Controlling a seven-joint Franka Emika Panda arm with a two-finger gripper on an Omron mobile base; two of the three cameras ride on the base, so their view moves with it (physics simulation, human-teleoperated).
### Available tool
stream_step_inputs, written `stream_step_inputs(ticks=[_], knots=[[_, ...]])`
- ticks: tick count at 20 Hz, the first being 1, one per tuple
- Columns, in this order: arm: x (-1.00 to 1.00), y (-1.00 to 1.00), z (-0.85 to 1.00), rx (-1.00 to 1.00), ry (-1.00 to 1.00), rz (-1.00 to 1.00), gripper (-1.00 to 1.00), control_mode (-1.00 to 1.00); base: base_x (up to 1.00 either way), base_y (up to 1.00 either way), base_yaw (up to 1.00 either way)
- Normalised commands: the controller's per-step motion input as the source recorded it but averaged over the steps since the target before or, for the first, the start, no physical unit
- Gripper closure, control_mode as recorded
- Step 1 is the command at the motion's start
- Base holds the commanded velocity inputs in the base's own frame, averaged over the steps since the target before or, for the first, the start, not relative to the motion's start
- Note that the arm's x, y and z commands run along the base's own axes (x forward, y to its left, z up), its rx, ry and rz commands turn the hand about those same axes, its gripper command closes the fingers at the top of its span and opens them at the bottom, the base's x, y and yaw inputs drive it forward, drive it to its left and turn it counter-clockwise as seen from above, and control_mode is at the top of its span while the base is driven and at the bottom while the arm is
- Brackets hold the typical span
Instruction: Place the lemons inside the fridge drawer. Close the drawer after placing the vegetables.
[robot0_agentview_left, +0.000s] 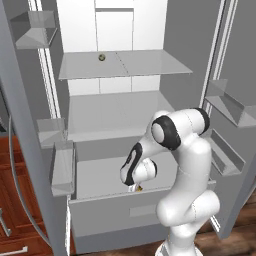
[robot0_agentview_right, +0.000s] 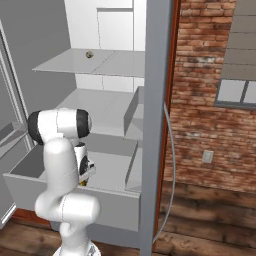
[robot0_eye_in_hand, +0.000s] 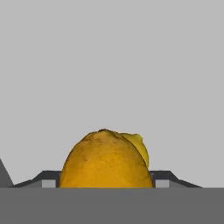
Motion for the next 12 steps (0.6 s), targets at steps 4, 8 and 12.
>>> stream_step_inputs(ticks=[4, 8, 12], knots=[[0.0, 0.02, 0.22, 0.0, -0.06, 0.0, -1.0, -1.0, 0.0, 0.0, 0.0], [0.0, 0.1, 0.37, 0.0, -0.21, 0.0, -1.0, -1.0, 0.0, 0.0, 0.0], [-0.03, 0.13, 0.79, 0.0, -0.32, 0.0, -1.0, -1.0, 0.0, 0.0, 0.0]])
